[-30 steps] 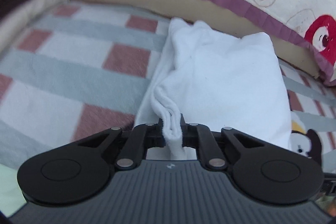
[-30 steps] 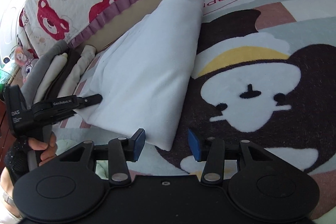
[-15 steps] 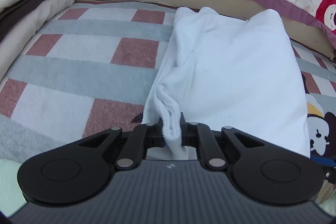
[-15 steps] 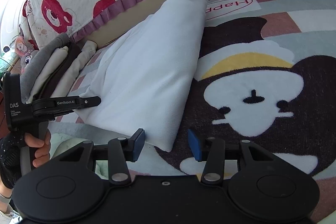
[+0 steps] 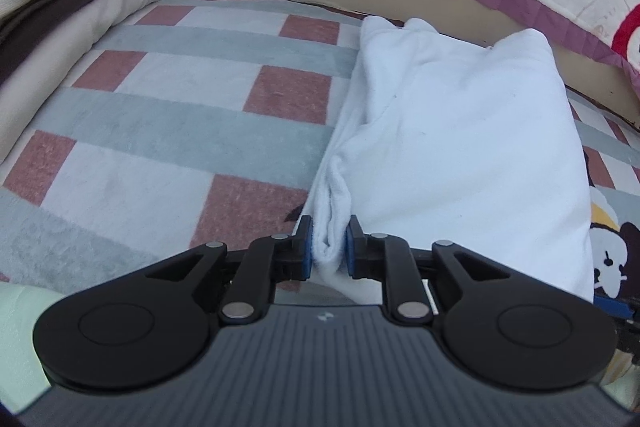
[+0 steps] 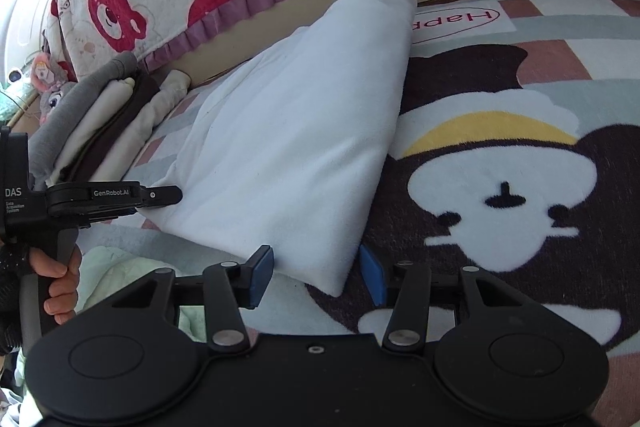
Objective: Fold clothes
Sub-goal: 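Pinch the folded shirt edge with the left gripper and tuck it in, then open the left gripper and withdraw both grippers from the folded shirt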
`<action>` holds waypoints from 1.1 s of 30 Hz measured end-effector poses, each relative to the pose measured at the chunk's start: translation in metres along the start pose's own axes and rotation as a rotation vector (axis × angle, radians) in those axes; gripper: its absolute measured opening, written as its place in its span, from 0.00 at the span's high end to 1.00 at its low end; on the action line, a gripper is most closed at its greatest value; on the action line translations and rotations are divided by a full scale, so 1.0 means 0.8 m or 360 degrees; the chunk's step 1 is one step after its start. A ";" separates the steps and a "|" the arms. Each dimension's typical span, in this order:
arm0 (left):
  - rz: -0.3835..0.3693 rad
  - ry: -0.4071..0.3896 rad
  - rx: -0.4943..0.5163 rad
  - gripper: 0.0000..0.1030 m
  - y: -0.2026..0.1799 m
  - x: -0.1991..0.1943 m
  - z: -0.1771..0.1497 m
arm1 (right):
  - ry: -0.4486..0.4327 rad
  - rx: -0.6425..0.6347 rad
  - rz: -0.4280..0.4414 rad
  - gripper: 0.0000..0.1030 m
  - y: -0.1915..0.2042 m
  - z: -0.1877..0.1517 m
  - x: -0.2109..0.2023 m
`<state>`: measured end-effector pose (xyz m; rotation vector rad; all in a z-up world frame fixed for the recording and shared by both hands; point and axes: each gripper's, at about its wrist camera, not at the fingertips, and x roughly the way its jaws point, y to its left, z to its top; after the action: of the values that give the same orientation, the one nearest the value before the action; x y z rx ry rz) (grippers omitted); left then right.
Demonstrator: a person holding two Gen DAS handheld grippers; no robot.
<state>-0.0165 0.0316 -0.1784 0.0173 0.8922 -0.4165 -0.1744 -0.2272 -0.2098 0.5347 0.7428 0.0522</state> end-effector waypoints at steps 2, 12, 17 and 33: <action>0.0083 0.0003 0.0025 0.69 0.000 -0.003 -0.001 | 0.0001 0.0000 0.0002 0.48 -0.001 0.000 0.000; 0.0111 0.0022 -0.0034 0.65 0.022 -0.028 0.010 | -0.0003 -0.0090 -0.0026 0.47 0.007 -0.002 0.003; 0.0086 0.0001 0.0040 0.65 0.021 -0.053 0.006 | 0.0017 -0.0095 -0.0056 0.47 0.010 -0.007 -0.004; -0.0400 -0.0122 0.0484 0.48 0.025 -0.256 0.136 | 0.0355 -0.0416 -0.0093 0.46 0.241 0.246 -0.087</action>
<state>-0.0410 0.1006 0.0429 0.1685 0.7507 -0.7801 -0.0701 -0.1640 0.0471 0.2595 0.9530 0.1542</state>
